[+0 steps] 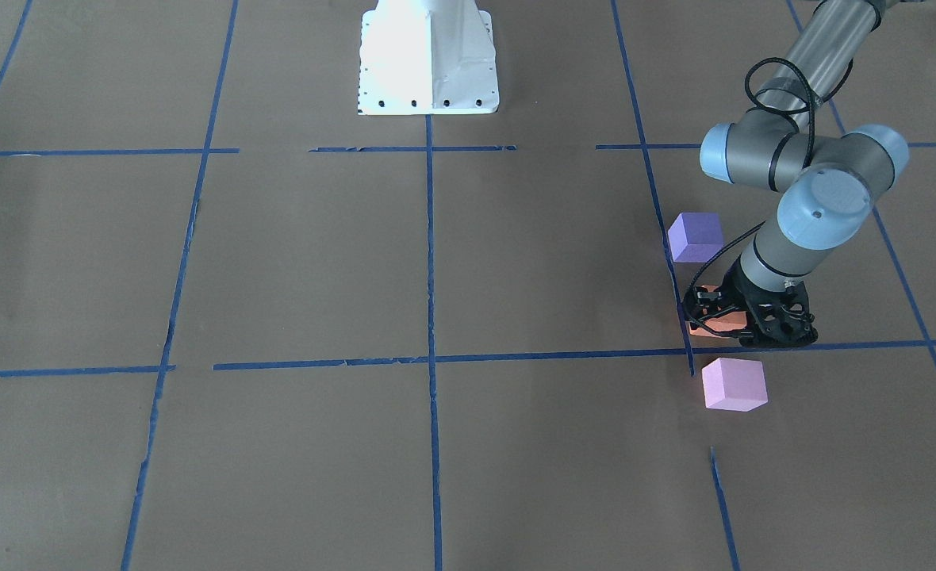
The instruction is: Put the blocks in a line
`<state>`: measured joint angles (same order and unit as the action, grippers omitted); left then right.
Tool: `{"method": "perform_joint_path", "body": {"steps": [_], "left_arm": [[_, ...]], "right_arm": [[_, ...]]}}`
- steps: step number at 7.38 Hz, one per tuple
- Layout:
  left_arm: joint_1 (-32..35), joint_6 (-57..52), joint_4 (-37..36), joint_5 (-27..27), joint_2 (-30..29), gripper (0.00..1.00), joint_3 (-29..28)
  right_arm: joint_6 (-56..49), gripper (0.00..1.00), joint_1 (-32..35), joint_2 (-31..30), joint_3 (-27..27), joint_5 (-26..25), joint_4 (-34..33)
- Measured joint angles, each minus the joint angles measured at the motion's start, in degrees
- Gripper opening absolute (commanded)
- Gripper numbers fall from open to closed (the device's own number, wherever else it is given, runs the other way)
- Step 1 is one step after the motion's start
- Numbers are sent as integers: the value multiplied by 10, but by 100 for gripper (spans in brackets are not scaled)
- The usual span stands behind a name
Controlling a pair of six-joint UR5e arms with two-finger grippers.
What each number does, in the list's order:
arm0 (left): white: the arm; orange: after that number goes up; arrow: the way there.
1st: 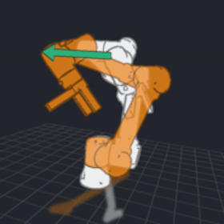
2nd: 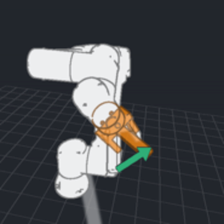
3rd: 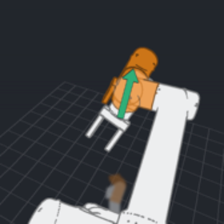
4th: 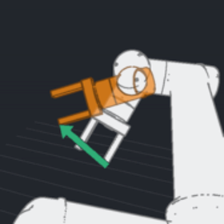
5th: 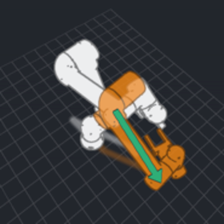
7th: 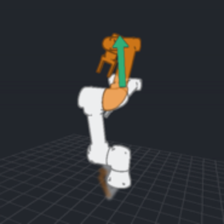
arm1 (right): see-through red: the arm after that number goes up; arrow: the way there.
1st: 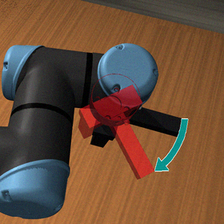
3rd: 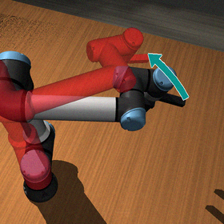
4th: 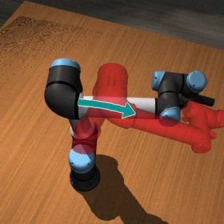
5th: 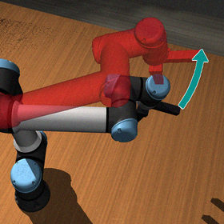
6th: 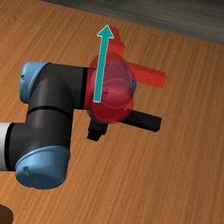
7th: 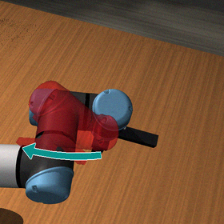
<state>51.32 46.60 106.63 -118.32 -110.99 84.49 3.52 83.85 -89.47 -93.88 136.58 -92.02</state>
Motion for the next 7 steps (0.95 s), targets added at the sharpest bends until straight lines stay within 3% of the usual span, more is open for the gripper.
{"method": "perform_joint_path", "body": {"steps": [2,4,7], "left_arm": [[32,-15,-6,-15,2,100,23],[105,-96,-52,-34,4,100,62],[246,-370,-93,-40,76,100,68]], "right_arm": [[0,100,0,0,0,0,0],[0,100,0,0,0,0,0],[0,100,0,0,0,0,0]]}}
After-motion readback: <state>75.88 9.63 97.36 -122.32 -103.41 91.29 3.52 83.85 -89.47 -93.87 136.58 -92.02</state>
